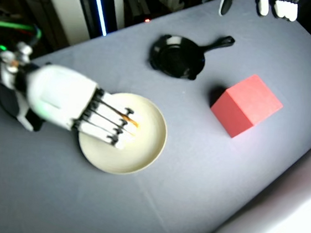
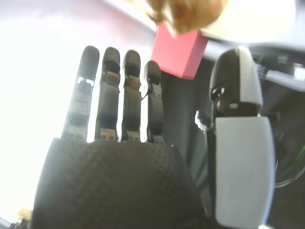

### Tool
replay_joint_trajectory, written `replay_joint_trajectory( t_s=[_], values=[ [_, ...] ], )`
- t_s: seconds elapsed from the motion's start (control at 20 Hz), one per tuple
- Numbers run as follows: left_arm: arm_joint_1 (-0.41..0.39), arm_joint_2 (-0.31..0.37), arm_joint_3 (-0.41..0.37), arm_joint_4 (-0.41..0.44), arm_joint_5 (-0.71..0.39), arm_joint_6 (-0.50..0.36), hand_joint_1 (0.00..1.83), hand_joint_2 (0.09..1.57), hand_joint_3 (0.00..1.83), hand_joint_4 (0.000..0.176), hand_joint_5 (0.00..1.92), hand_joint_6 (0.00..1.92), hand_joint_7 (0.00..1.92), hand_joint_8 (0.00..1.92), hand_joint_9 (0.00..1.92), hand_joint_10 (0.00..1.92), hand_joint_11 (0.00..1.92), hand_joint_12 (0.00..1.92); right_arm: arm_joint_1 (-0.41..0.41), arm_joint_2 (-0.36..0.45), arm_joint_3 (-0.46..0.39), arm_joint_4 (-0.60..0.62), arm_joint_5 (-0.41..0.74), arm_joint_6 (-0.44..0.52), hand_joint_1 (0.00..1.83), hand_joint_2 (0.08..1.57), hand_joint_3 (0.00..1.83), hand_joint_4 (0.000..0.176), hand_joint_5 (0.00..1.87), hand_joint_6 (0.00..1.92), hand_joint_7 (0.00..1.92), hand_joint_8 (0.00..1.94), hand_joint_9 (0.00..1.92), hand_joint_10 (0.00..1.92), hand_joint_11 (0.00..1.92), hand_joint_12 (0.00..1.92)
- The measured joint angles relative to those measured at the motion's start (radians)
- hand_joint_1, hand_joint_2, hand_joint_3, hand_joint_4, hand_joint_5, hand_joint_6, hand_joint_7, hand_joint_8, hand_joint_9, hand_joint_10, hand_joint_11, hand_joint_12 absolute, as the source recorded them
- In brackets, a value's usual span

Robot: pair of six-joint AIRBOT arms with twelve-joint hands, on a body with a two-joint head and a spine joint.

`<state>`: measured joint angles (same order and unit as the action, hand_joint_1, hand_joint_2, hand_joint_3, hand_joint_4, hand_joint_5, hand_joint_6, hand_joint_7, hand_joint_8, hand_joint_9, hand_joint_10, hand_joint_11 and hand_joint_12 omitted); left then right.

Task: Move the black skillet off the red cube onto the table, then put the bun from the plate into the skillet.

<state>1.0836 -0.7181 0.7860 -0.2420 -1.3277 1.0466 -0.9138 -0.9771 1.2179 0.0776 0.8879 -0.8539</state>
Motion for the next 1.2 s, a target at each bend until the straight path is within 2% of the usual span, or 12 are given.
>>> replay_joint_trajectory(
  t_s=[0.1, 0.25, 0.3, 0.35, 0.5, 0.6, 0.7, 0.8, 0.9, 0.95, 1.15, 1.2],
  values=[
    [0.0, 0.0, 0.0, 0.0, 0.002, 0.0, 0.72, 0.98, 0.0, 0.135, 0.02, 0.0, 0.0, 0.0, 0.0, 0.0, 0.0, 0.33, 0.034, -0.027, 0.032, -0.011, -0.08, -0.013, 1.05, 0.99, 0.0, 0.001, 0.58, 0.0, 0.65, 0.01, 0.67, 0.02, 0.26, 1.03],
    [0.0, 0.0, 0.0, 0.001, 0.003, 0.0, 0.73, 0.99, 0.0, 0.12, 0.02, 0.0, 0.01, 0.0, 0.01, 0.0, 0.0, 0.34, 0.071, -0.051, 0.058, -0.044, -0.148, -0.015, 1.11, 1.0, 0.0, 0.0, 0.88, 0.02, 0.9, 0.04, 0.88, 0.1, 0.34, 1.26],
    [0.0, 0.0, 0.0, 0.001, 0.004, 0.0, 0.74, 1.0, 0.0, 0.123, 0.02, 0.0, 0.01, 0.0, 0.0, 0.0, 0.0, 0.28, 0.071, -0.051, 0.058, -0.045, -0.153, -0.015, 1.2, 1.08, 0.0, 0.016, 0.96, 0.72, 0.99, 0.8, 0.94, 0.16, 0.33, 1.33],
    [0.004, 0.0, 0.0, 0.0, 0.004, 0.0, 0.74, 1.0, 0.0, 0.125, 0.02, 0.0, 0.01, 0.0, 0.0, 0.0, 0.0, 0.24, 0.071, -0.051, 0.058, -0.044, -0.152, -0.015, 1.19, 1.13, 0.0, 0.033, 0.91, 1.0, 0.93, 1.06, 0.91, 0.26, 0.33, 1.37],
    [0.011, -0.001, -0.002, -0.002, 0.003, 0.0, 0.7, 1.0, 0.0, 0.117, 0.03, 0.0, 0.02, 0.0, 0.01, 0.0, 0.0, 0.31, 0.076, -0.051, 0.058, -0.043, -0.148, -0.018, 1.35, 1.1, 0.0, 0.0, 0.96, 1.03, 1.04, 0.9, 0.89, 1.05, 0.55, 1.36],
    [0.013, -0.001, -0.003, -0.002, 0.003, 0.0, 0.71, 1.01, 0.01, 0.125, 0.03, 0.0, 0.02, 0.0, 0.01, 0.0, 0.0, 0.31, 0.076, -0.051, 0.058, -0.042, -0.15, -0.018, 1.22, 1.11, 0.0, 0.022, 1.01, 1.0, 0.97, 1.01, 0.8, 0.92, 0.44, 1.39],
    [0.013, -0.001, -0.003, -0.004, 0.003, 0.0, 0.71, 1.0, 0.0, 0.135, 0.03, 0.0, 0.01, 0.0, 0.01, 0.0, 0.0, 0.32, 0.076, -0.049, 0.043, -0.04, -0.133, -0.024, 1.21, 1.17, 0.0, 0.0, 0.99, 0.95, 0.77, 1.39, 0.54, 1.17, 0.07, 1.7],
    [0.013, -0.001, -0.003, -0.005, 0.001, 0.0, 0.68, 1.01, 0.0, 0.133, 0.02, 0.0, 0.01, 0.0, 0.02, 0.0, 0.0, 0.34, 0.075, -0.036, 0.015, -0.048, -0.108, -0.023, 1.32, 1.19, 0.0, 0.0, 0.94, 1.0, 0.77, 1.4, 0.65, 1.38, 0.33, 1.59],
    [0.019, -0.001, -0.003, -0.009, -0.005, 0.0, 0.67, 1.02, 0.0, 0.12, 0.02, 0.0, 0.02, 0.0, 0.03, 0.0, 0.0, 0.35, 0.074, -0.009, -0.028, -0.097, -0.009, 0.002, 1.35, 1.17, 0.0, 0.0, 0.92, 1.11, 0.84, 1.23, 0.72, 1.33, 0.43, 1.34],
    [0.02, -0.001, -0.003, -0.012, -0.006, 0.0, 0.65, 1.02, 0.0, 0.121, 0.02, 0.0, 0.03, 0.0, 0.02, 0.0, 0.0, 0.32, 0.076, 0.0, -0.037, -0.116, 0.029, 0.018, 1.26, 1.14, 0.0, 0.0, 1.05, 0.82, 0.82, 1.32, 0.68, 1.17, 0.45, 1.38],
    [0.04, -0.001, -0.003, -0.035, -0.025, 0.0, 0.56, 1.03, 0.0, 0.134, 0.03, 0.0, 0.06, 0.0, 0.04, 0.0, 0.0, 0.37, 0.14, 0.005, -0.058, -0.233, 0.118, 0.068, 1.18, 1.17, 0.0, 0.026, 0.84, 1.17, 0.9, 1.18, 0.76, 0.93, 0.56, 1.28],
    [0.044, -0.001, -0.003, -0.037, -0.035, 0.0, 0.54, 1.03, 0.0, 0.132, 0.04, 0.0, 0.06, 0.0, 0.05, 0.0, 0.0, 0.42, 0.167, -0.009, -0.058, -0.277, 0.128, 0.085, 1.2, 1.15, 0.0, 0.007, 0.87, 1.1, 0.94, 1.16, 0.76, 0.98, 0.56, 1.33]
  ],
)
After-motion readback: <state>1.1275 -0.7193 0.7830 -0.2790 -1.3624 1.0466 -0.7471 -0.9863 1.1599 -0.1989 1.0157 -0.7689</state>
